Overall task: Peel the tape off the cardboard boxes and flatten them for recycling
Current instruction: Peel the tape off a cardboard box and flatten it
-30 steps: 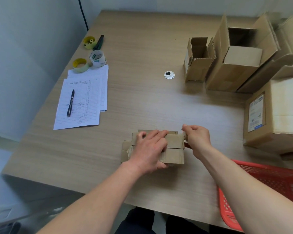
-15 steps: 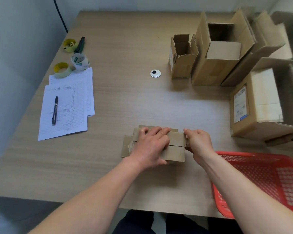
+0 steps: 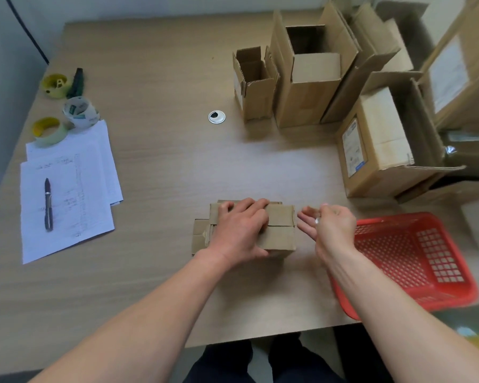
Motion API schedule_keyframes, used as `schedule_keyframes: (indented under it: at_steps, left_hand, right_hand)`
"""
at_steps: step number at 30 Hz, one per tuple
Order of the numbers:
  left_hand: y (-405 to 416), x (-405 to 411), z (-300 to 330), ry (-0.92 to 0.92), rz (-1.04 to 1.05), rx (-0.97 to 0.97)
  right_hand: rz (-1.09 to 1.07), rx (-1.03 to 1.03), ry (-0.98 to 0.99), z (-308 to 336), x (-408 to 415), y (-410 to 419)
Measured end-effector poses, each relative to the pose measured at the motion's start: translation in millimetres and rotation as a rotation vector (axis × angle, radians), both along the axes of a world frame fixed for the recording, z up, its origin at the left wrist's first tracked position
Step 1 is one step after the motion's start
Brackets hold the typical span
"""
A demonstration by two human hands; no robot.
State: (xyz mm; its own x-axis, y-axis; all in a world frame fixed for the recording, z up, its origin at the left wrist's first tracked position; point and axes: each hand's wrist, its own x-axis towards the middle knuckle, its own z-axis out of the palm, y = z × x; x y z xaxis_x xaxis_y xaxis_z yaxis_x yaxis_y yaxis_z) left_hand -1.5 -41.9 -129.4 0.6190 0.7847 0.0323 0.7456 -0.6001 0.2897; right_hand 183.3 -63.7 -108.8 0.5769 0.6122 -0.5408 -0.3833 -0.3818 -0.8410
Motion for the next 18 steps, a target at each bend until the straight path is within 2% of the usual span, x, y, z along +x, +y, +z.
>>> schedule_keyframes:
  at_steps: [4,8,12,16,18]
  left_hand:
    - [-7,6,1,0.002,-0.006,-0.029]
    - [-21,17,-1,0.011,0.024,-0.026]
    - [-38,26,-1,-0.035,0.084,-0.02]
    - [-53,35,0,-0.05,0.141,0.003]
    - [-62,40,0,-0.044,0.165,0.018]
  right_hand:
    - [0.022,0.057,-0.172,-2,16,-8]
    - [0.039,-0.082,-0.412,-9,49,-24]
    - [0.116,-0.191,-0.453,-20,84,-43]
    - [0.201,-0.188,-0.357,-33,92,-63]
    - [0.297,-0.204,-0.404,-45,94,-69]
